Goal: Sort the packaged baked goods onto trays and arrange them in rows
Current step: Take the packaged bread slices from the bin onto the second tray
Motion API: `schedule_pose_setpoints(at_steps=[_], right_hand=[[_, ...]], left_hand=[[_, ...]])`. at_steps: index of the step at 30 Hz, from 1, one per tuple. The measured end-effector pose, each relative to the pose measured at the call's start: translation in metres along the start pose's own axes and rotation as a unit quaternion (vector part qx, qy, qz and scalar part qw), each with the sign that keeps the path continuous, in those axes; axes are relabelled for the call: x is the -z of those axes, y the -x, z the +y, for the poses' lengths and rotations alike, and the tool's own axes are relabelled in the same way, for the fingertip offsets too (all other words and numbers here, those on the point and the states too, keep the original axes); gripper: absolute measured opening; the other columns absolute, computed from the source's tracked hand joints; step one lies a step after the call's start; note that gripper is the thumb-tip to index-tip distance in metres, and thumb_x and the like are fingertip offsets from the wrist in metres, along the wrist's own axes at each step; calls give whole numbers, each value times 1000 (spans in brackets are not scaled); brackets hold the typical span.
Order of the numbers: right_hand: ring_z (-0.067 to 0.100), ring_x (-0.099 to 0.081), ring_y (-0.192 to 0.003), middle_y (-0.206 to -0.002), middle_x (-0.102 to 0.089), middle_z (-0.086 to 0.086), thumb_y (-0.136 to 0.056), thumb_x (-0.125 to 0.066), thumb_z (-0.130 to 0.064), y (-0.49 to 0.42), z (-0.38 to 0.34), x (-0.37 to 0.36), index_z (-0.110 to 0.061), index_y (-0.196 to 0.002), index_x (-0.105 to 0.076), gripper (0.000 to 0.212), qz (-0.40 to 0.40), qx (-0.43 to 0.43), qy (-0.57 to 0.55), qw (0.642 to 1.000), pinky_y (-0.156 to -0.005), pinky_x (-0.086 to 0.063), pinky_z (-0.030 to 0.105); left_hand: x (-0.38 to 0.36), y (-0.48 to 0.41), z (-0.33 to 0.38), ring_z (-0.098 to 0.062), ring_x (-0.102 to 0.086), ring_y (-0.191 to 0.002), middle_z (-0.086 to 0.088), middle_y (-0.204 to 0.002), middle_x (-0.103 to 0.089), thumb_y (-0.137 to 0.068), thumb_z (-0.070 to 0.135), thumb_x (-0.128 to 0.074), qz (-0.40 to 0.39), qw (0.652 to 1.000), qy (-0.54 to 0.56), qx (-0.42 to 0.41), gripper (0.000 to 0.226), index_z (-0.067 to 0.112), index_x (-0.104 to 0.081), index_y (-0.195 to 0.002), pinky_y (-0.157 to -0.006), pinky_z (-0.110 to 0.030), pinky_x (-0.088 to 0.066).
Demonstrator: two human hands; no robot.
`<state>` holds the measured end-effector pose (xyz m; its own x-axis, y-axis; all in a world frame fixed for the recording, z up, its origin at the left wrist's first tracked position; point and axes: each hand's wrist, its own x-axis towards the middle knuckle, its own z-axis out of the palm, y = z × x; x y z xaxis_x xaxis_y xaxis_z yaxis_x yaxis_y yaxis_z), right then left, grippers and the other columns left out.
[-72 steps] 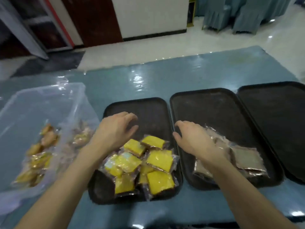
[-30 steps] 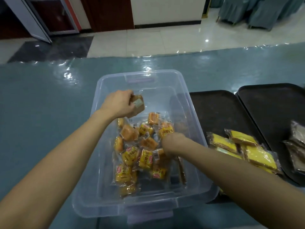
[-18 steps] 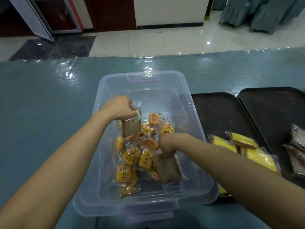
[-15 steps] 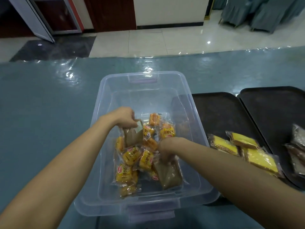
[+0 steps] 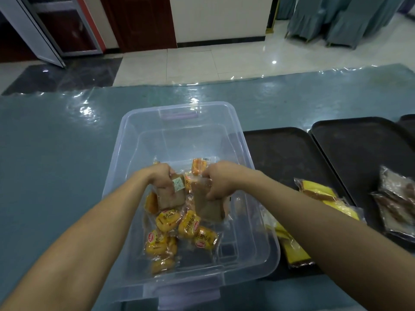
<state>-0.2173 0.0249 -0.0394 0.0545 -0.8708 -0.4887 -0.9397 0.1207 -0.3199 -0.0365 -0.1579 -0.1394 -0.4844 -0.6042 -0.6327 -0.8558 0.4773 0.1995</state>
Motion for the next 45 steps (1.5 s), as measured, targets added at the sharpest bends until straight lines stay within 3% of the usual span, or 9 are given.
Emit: schedule_pose_setpoints(at_steps=[9,13,19,24,30,34,36,40,45], right_hand=[[14,-71,-79,-95,-74,3,-85,-90,-30,70,43,60,-17,-101,-72,28,188,41,-250,949,-67,-56,32],[16,-72,-97,-105,-75,-5,-82,-95,-32,106,87,75,-12,-112,-74,41,295,47,-357,885,-87,-59,42],[15,-77,-91,-104,-83,5,-86,-93,-30,166,211,66,-15,-106,-79,29,362,40,-512,778,-92,-61,38],[22,-77,-97,-98,-82,-1,-88,-85,-36,223,334,7,-18,-102,-78,24,364,-63,-532,762,-95,-60,48],[13,-58,-72,-83,-64,0,-99,-78,-25,303,461,-91,-8,-98,-68,20,351,-212,-570,712,-65,-48,20],[24,-62,-79,-85,-64,5,-80,-84,-48,347,539,-112,-11,-95,-63,45,362,-274,-600,659,-73,-54,44],[27,-67,-82,-89,-68,13,-77,-86,-51,357,570,-110,-2,-100,-65,58,367,-290,-609,641,-84,-61,50],[22,-74,-82,-93,-75,8,-88,-83,-46,352,609,-102,-9,-97,-73,39,321,-335,-589,661,-88,-66,56],[19,-70,-80,-85,-72,-1,-95,-60,-75,355,628,-99,-12,-81,-66,65,295,-413,-442,739,-69,-52,37]], left_hand=[[21,62,4,-18,-70,-67,0,-70,-73,-61,28,-107,118,979,165,33,37,14,-74,-69,-68,-31,-55],[61,116,47,-23,-81,-88,0,-87,-84,-67,21,-105,258,925,278,-14,29,18,-84,-87,-87,-42,-66],[89,168,205,6,-75,-81,23,-87,-81,-81,22,-97,379,859,319,-132,24,25,-80,-98,-79,-21,-59],[41,135,359,7,-74,-79,21,-85,-81,-89,17,-90,303,867,346,-191,20,21,-78,-105,-73,-10,-56],[-57,52,499,-10,-81,-86,7,-93,-85,-91,25,-89,191,871,413,-186,20,18,-81,-109,-69,-17,-59],[-91,17,572,-21,-83,-94,-1,-100,-85,-91,30,-90,123,869,441,-187,28,16,-82,-113,-87,-41,-67],[-96,-1,600,-16,-82,-93,3,-99,-85,-90,33,-90,111,872,430,-207,27,17,-82,-111,-84,-34,-66],[-93,-37,653,-1,-77,-91,12,-101,-82,-91,42,-88,158,886,357,-251,30,25,-80,-114,-75,-16,-59],[-108,-73,709,-15,-67,-104,7,-130,-63,-91,58,-77,306,883,28,-353,46,27,-75,-125,-87,-38,-60]])
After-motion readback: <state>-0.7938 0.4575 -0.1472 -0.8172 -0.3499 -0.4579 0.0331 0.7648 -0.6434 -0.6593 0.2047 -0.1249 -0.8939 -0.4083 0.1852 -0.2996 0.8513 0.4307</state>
